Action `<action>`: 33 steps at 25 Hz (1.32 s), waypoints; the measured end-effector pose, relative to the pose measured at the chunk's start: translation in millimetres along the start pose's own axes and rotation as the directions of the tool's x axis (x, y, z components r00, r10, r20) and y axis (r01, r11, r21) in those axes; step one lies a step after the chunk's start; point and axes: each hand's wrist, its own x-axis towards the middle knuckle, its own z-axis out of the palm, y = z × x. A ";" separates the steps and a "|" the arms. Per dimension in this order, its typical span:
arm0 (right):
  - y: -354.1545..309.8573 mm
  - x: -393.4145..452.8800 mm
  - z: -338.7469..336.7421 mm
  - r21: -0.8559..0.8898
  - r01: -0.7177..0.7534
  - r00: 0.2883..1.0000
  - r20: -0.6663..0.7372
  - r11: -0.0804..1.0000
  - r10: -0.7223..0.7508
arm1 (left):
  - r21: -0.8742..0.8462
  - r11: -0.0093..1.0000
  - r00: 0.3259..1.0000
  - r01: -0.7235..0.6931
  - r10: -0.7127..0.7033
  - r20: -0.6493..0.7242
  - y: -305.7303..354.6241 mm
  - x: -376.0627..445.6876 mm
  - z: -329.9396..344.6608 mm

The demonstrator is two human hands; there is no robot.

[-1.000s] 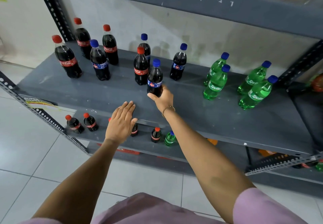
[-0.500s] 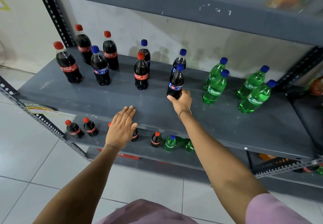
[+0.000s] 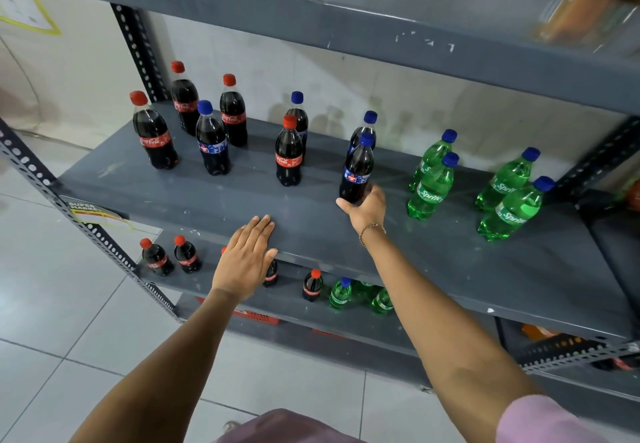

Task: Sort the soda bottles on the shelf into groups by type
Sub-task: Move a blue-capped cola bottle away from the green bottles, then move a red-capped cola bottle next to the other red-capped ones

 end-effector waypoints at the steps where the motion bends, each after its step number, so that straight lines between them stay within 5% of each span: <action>1: 0.6 -8.0 3.7 -0.013 0.001 0.999 -0.042 1.000 -0.002 | 0.003 1.000 1.000 -0.003 0.003 -0.004 0.2 0.3 -0.7; 5: 3.7 -46.0 25.0 -0.086 0.103 0.990 -0.085 0.991 -0.110 | -0.005 1.000 0.999 -0.024 0.023 -0.030 -10.9 -1.5 -6.3; 10: -16.8 -57.7 56.6 -0.105 0.213 0.976 0.067 0.972 -0.206 | 0.014 0.999 0.997 0.049 -0.048 -0.068 -64.8 -9.7 -21.6; 18: -61.5 -41.2 103.8 -0.047 0.070 0.985 0.161 0.996 -0.061 | 0.022 0.996 0.996 0.083 -0.082 -0.038 -161.9 -5.0 -47.1; 33: -72.1 -20.3 153.7 0.109 0.030 0.975 -0.224 0.994 -0.005 | 0.004 0.999 0.998 -0.048 0.048 -0.038 -203.4 -1.6 -44.9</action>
